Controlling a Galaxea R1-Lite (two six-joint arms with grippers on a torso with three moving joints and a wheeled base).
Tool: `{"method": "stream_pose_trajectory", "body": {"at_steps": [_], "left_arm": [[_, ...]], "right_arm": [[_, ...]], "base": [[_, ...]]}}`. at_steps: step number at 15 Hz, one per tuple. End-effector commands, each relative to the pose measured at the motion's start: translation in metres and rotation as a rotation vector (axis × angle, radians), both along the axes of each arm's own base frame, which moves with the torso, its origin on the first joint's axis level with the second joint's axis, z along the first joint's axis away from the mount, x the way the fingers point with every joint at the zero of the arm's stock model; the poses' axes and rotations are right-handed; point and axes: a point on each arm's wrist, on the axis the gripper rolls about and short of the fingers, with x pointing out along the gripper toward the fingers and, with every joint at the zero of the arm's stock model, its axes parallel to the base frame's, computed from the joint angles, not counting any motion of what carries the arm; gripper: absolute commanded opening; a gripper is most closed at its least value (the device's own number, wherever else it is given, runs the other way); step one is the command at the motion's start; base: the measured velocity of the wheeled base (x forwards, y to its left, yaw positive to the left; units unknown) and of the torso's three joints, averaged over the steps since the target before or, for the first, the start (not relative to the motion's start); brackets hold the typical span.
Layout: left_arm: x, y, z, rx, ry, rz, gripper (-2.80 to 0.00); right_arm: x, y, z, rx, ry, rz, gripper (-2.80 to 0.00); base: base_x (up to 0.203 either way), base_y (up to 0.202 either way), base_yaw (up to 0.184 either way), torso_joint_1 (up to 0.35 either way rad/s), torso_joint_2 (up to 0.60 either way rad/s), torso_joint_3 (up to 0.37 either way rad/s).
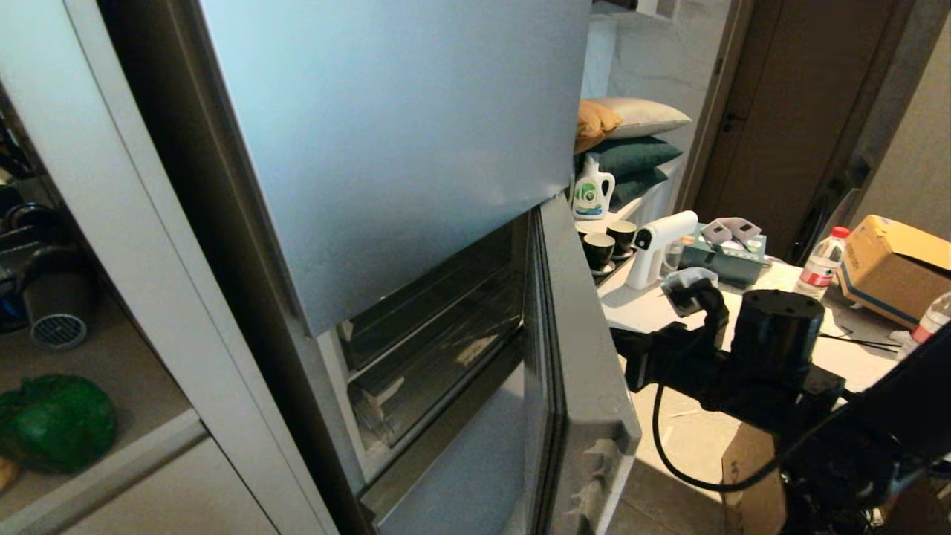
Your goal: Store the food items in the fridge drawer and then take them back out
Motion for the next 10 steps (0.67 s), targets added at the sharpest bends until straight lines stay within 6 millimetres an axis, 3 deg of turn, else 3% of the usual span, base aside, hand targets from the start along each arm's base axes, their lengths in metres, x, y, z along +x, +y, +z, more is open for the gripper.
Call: {"method": "stream_pose_trajectory", "body": {"at_steps": [1, 6, 10], "left_arm": [[0.0, 0.0, 0.0, 0.0, 0.001, 0.001, -2.8], [0.0, 0.0, 0.0, 0.0, 0.001, 0.001, -2.8], [0.0, 0.0, 0.0, 0.0, 0.001, 0.001, -2.8]], "right_arm": [[0.024, 0.018, -0.023, -0.01, 0.025, 0.028, -2.8], [0.05, 0.079, -0.023, -0.003, -0.005, 0.139, -2.8], [0.078, 0.101, -0.023, 0.009, -0.035, 0.138, -2.8]], "base": [[0.0, 0.0, 0.0, 0.0, 0.0, 0.0], [0.0, 0.0, 0.0, 0.0, 0.0, 0.0], [0.0, 0.0, 0.0, 0.0, 0.0, 0.0]]}}
